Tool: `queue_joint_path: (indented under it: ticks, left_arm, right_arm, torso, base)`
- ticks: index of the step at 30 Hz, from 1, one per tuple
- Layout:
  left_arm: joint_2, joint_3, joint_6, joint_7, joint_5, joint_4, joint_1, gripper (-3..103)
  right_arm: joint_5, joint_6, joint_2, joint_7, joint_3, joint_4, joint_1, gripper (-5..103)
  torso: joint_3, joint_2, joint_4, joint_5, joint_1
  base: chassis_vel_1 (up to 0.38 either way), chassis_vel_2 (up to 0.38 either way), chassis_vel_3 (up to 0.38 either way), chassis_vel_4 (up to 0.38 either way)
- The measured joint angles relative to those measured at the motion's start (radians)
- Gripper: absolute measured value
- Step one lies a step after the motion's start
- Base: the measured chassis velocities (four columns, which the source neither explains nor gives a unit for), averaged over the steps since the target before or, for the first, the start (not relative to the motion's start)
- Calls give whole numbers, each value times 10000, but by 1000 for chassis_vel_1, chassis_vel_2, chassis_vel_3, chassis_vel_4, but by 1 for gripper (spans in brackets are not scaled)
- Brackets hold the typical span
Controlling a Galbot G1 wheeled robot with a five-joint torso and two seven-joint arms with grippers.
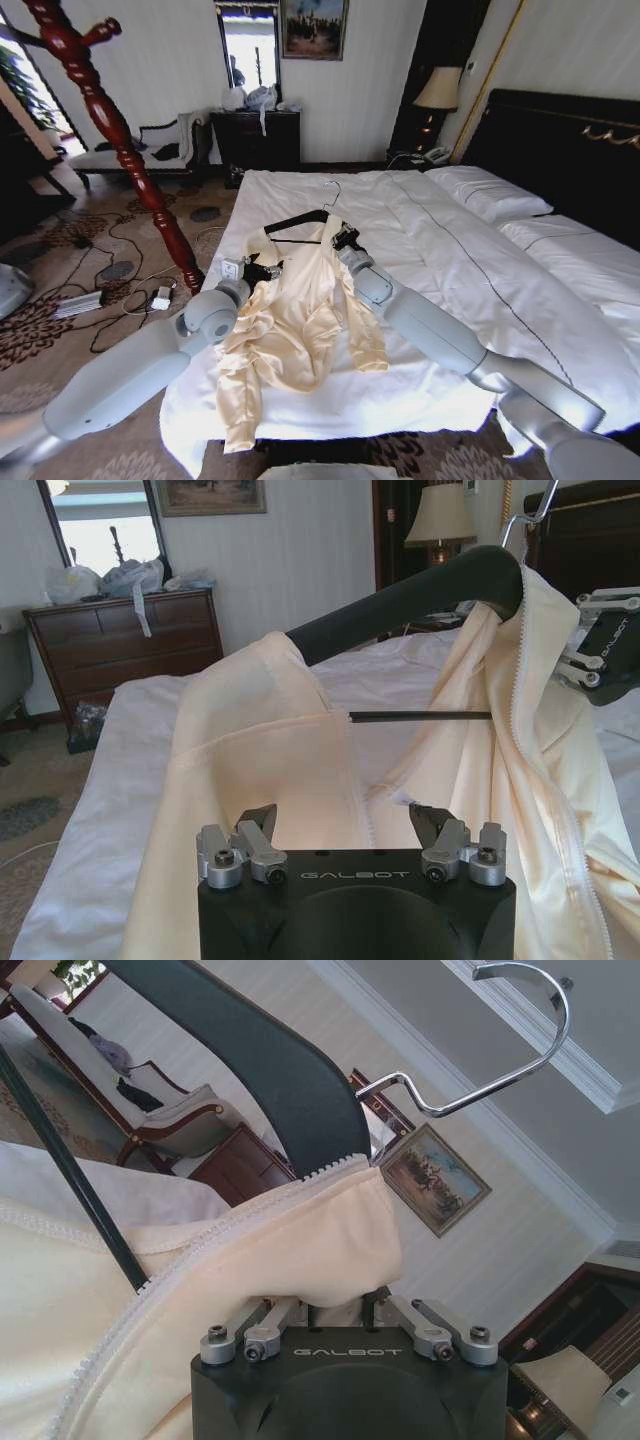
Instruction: Pick up the clothes from the bed and hang them on the clothes hanger.
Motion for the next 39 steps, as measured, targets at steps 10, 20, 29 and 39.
queue_joint_path:
  ticks: [10, 20, 29, 39]
  left_arm:
    - [148, -159, 382, -179, -321, -3, -18, 36]
    - [159, -254, 492, -15, -145, -242, -58, 23]
    - [447, -124, 999, -470, 1721, -620, 405, 56]
    - [461, 268, 1094, 222, 3363, -632, 571, 93]
  right_arm:
    - [-42, 31, -31, -43, 61, 59, -8, 22]
    - [-124, 18, -46, -29, 246, 28, -16, 22]
    - [-226, -223, -100, -55, 229, 209, 213, 22]
    - [414, -555, -115, -116, 97, 523, 812, 22]
  torso:
    - [0, 0, 1, 0, 0]
    - [0, 0, -3, 0, 1]
    - [0, 0, -2, 0, 0]
    - [-1, 0, -2, -1, 1]
  base:
    - [0, 0, 0, 0]
    - [0, 0, 0, 0]
    - [0, 0, 0, 0]
    - [0, 0, 0, 0]
